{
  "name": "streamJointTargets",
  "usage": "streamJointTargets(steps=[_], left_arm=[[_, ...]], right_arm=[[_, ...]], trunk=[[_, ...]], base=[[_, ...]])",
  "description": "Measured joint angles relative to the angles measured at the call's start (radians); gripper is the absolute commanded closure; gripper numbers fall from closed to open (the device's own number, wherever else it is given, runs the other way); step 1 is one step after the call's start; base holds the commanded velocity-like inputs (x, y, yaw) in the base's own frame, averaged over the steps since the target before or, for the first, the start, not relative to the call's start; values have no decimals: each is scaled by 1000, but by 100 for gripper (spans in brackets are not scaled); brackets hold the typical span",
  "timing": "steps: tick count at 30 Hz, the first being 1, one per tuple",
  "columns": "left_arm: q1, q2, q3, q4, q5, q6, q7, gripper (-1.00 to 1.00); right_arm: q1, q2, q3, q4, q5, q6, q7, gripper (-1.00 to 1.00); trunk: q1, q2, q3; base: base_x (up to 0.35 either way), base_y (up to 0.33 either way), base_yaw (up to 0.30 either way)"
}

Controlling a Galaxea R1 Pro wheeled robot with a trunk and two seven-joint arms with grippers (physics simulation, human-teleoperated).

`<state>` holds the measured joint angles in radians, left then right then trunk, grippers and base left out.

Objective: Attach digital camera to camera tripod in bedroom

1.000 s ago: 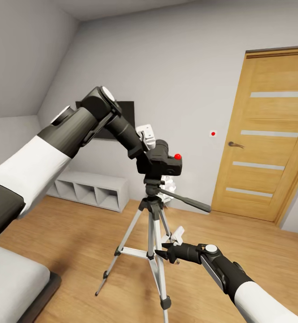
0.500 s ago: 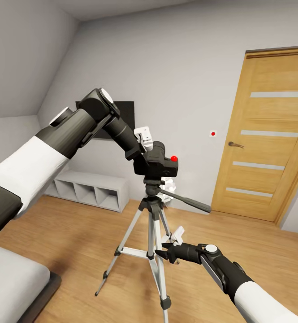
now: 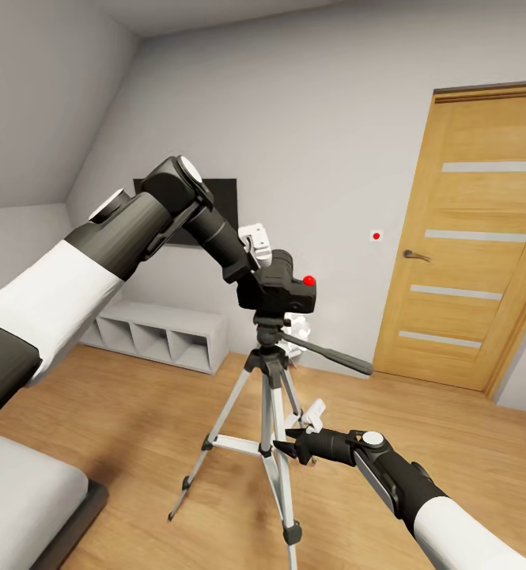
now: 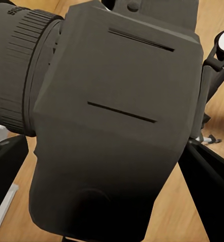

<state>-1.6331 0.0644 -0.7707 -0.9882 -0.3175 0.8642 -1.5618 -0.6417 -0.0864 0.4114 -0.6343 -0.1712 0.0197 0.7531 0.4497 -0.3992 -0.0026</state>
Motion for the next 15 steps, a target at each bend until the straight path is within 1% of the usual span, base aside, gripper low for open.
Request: streamJointTargets(steps=[12, 13, 15], left_arm=[[0, 2, 0, 1, 0, 1, 0, 100], [0, 3, 0, 1, 0, 1, 0, -100], [0, 3, 0, 1, 0, 1, 0, -100]], right_arm=[[0, 0, -1, -1, -1, -17, 0, 100], [0, 0, 0, 0, -1, -17, 0, 100], [0, 0, 0, 0, 0, -17, 0, 100]], trunk=[[0, 0, 0], [0, 0, 0], [0, 0, 0]], base=[[0, 0, 0], [0, 0, 0], [0, 0, 0]])
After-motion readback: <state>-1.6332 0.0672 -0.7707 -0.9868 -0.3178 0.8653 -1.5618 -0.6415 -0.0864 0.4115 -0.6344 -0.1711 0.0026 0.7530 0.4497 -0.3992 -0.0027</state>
